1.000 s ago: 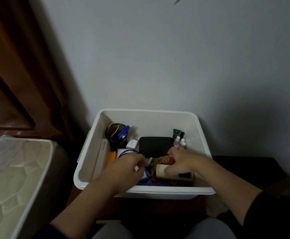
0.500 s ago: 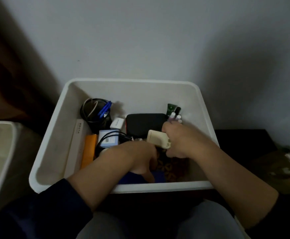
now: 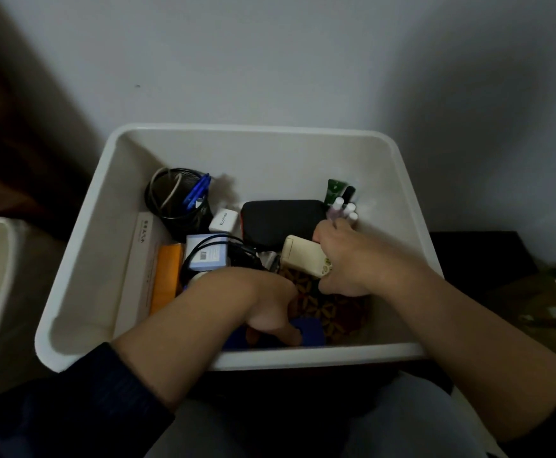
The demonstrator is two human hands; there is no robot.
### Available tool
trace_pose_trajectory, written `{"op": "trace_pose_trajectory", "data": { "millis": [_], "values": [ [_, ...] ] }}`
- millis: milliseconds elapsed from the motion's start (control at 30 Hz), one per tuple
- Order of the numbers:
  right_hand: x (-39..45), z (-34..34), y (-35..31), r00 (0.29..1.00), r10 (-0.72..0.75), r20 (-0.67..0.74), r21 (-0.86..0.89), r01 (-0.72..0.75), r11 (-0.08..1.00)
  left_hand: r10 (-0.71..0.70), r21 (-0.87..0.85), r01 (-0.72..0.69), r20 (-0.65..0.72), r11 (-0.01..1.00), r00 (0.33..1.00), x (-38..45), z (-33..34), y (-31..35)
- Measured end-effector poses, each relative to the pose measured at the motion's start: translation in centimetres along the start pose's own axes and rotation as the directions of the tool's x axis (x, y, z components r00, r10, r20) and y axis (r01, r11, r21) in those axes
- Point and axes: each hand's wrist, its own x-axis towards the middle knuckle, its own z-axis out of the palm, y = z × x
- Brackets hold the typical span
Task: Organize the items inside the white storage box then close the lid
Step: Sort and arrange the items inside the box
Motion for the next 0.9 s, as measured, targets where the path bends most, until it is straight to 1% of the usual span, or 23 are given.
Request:
{"op": "trace_pose_trajectory", "data": {
  "millis": [167, 433, 533, 767, 900],
  "values": [
    [0.7, 0.7, 0.0, 0.999, 0.003, 0.038, 0.005, -0.003, 1.0, 0.0, 0.024, 0.0, 0.003, 1.0, 1.0, -0.3, -0.1, 0.2],
    [1.4, 1.2, 0.2, 0.997, 0.011, 0.072, 0.066, -0.016, 0.998, 0.008, -0.229, -0.017, -0.037, 0.973, 0.999, -2.1, -0.3, -0.4],
    [1.5, 1.2, 0.3, 0.996, 0.027, 0.084, 0.057, -0.032, 0.998, -0.022, -0.254, 0.002, -0.076, 0.967, 0.997, -2.6, -0.5, -0.8],
    [1.4, 1.3, 0.7, 0.992, 0.067, 0.103, 0.037, -0.071, 0.997, -0.074, -0.337, 0.041, -0.084, 0.941, 0.994, -2.8, 0.1, -2.0],
    [1.5, 1.4, 0.5, 0.992, 0.094, 0.086, 0.092, -0.102, 0.991, -0.083, -0.369, 0.037, -0.108, 0.929, 0.991, -2.6, 0.5, -2.2]
  ]
}}
